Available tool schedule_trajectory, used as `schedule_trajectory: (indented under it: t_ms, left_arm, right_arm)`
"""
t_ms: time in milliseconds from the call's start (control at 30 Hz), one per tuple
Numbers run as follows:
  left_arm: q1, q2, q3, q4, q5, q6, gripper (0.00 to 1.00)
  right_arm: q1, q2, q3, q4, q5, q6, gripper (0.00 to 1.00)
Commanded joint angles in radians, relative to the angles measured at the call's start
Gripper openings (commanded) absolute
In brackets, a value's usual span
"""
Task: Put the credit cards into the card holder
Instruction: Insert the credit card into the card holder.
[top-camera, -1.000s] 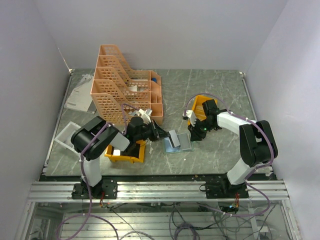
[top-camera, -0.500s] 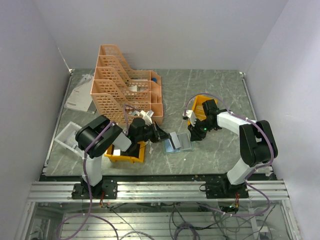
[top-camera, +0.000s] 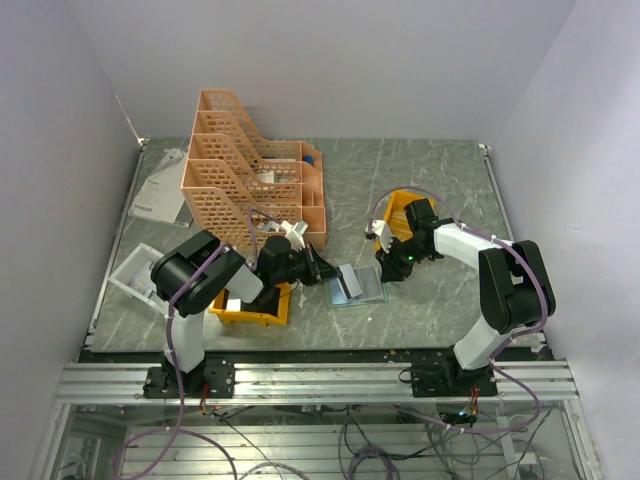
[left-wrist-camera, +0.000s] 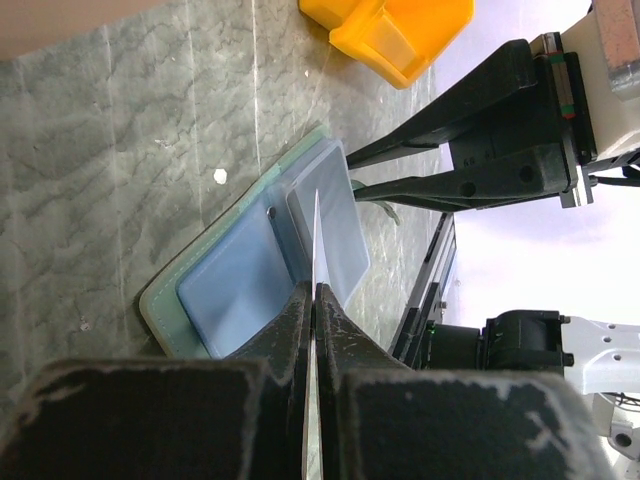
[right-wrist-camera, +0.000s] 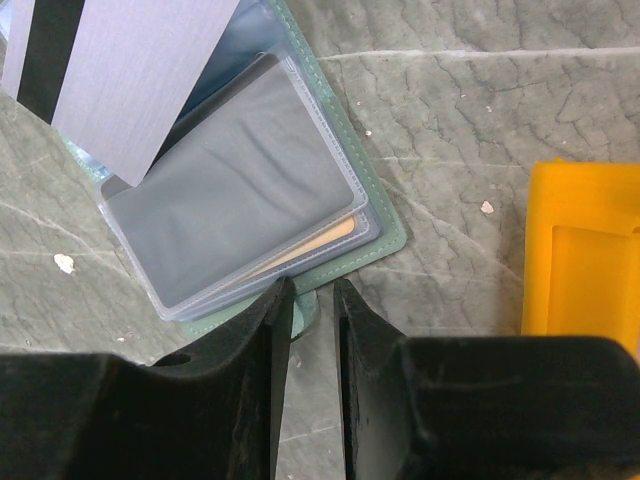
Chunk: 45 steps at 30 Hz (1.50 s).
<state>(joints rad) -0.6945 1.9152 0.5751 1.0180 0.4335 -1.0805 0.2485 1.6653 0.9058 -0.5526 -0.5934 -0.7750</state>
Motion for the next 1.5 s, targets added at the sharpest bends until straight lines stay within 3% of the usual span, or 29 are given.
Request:
schedule_trajectory:
  t_ms: [0,467,833,1467]
  left_arm:
    - [-0.008,-0.005,-0.011,-0.084,-0.034,0.001,0.07]
    - [-0.008,-0.016,-0.010,-0.120,-0.034,0.012,0.07]
    - [-0.008,-0.033,0.018,-0.242,-0.056,0.058,0.07]
    - [-0.035,0.013,0.045,-0.226,-0.041,0.043,0.07]
  right_arm:
    - [0.005,0.007,0.019,-0.017,0.001,-0.005,0.24]
    - [0.005,0.009,0.019,-0.019,0.001,-0.006,0.24]
    - [0.005,0.010,0.019,-0.019,0.001,-0.004,0.24]
    - [0.005,0.012,0.021,-0.023,0.001,-0.006,0.24]
